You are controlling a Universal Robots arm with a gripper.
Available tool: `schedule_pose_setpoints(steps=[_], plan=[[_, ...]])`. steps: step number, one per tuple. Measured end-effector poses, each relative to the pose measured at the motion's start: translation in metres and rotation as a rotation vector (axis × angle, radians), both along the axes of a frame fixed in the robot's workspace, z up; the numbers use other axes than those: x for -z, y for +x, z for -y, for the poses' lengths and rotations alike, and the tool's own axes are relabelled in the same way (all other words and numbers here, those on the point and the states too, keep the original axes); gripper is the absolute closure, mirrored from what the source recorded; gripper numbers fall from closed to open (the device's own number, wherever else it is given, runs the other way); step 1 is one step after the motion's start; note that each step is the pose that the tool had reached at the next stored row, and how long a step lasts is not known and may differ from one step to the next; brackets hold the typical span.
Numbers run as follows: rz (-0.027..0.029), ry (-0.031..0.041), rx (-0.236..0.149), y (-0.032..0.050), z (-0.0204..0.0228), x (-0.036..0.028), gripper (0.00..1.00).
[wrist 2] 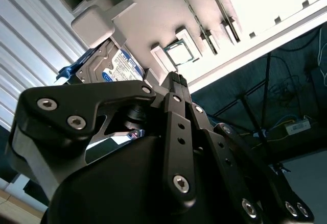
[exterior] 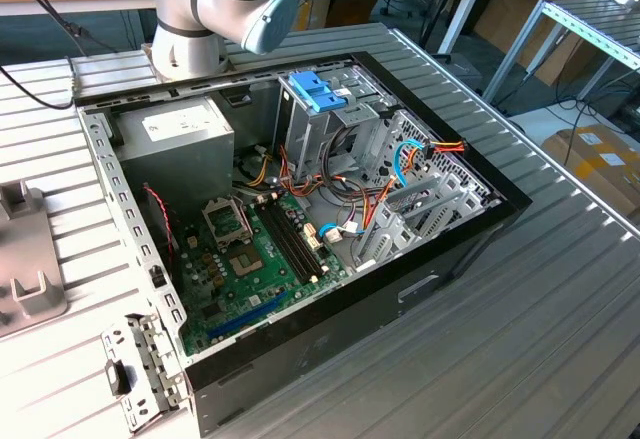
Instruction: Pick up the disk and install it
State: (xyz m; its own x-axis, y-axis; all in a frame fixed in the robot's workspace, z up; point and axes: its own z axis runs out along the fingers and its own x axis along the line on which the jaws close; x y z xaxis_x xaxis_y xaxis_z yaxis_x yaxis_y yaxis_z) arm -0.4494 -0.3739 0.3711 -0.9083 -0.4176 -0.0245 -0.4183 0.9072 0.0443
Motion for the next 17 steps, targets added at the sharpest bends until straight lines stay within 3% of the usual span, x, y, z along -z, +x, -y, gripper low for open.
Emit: schedule_pose_setpoints(steps=[17], plan=[[0.0,0.0,-0.06,0.0,0.0,0.0,0.89]])
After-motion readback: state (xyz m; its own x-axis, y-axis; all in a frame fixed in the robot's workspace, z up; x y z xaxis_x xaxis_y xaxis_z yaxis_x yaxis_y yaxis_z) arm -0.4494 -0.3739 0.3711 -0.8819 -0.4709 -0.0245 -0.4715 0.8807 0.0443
